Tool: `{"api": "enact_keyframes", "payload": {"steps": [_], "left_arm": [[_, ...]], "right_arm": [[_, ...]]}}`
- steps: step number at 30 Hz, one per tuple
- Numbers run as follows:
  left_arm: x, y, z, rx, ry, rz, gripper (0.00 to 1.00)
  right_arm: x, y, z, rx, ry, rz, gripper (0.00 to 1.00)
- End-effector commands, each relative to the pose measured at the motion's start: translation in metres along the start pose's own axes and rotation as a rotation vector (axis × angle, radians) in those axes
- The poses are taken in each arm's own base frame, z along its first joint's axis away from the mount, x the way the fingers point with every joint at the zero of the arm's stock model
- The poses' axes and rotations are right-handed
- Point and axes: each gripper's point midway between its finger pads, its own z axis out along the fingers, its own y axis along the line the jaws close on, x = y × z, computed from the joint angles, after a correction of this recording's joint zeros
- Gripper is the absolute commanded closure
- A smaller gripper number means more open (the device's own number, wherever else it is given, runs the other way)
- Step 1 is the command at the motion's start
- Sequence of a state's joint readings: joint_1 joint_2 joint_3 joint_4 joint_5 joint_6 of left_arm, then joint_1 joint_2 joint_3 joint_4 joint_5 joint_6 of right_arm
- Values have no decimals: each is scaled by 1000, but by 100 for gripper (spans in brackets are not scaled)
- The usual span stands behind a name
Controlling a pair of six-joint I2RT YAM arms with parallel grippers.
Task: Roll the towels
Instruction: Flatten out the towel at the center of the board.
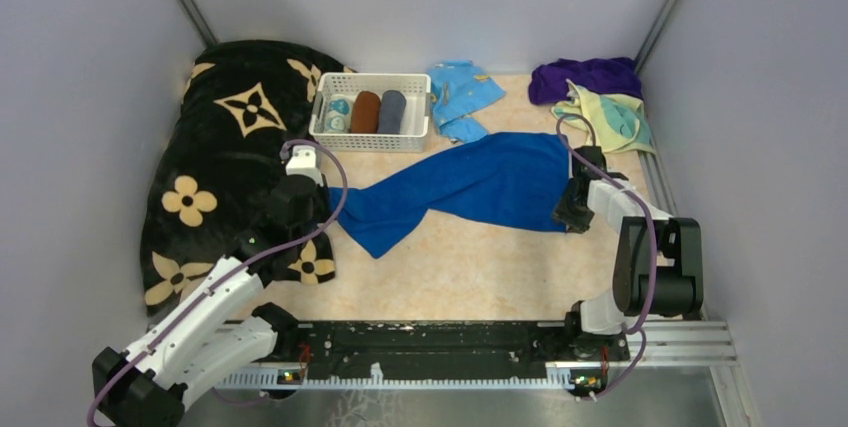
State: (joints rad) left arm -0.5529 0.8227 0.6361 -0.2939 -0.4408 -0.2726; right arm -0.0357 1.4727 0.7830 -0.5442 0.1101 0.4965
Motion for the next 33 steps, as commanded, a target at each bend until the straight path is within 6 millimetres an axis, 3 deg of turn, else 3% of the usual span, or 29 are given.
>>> {"api": "enact_keyframes", "payload": {"steps": [1, 7, 11, 13, 15, 18, 22, 25, 29, 33], "left_arm": [[-3, 2, 1, -7, -16, -21, 100], [-3, 4, 0, -10, -12, -28, 100], [-3, 6, 0, -17, -14, -34, 100], [-5, 7, 0, -26, -18, -42, 100], [-10, 13, -1, -54, -36, -64, 100], [-31, 25, -3, -117, -92, -98, 100], [-69, 27, -6, -145, -158, -123, 100], [-103, 26, -13, -149, -225, -143, 100], [-145, 31, -34, -169, -313, -164, 100], [-172, 44, -72, -174, -390, -211, 100]], "right_arm": [[12, -17, -1, 71, 26, 7, 64], [29, -18, 9, 95, 88, -25, 67], [40, -10, 15, 87, 124, -45, 80], [36, -3, 14, 55, 111, -35, 89], [15, 1, 5, 57, 48, -36, 99], [-29, 0, -24, 53, -65, -20, 100], [-92, -3, -85, -8, -238, 33, 100], [-123, -6, -136, -44, -362, 59, 100], [-144, -16, -194, -79, -501, 95, 100], [-142, -39, -239, -49, -606, 122, 100]]}}
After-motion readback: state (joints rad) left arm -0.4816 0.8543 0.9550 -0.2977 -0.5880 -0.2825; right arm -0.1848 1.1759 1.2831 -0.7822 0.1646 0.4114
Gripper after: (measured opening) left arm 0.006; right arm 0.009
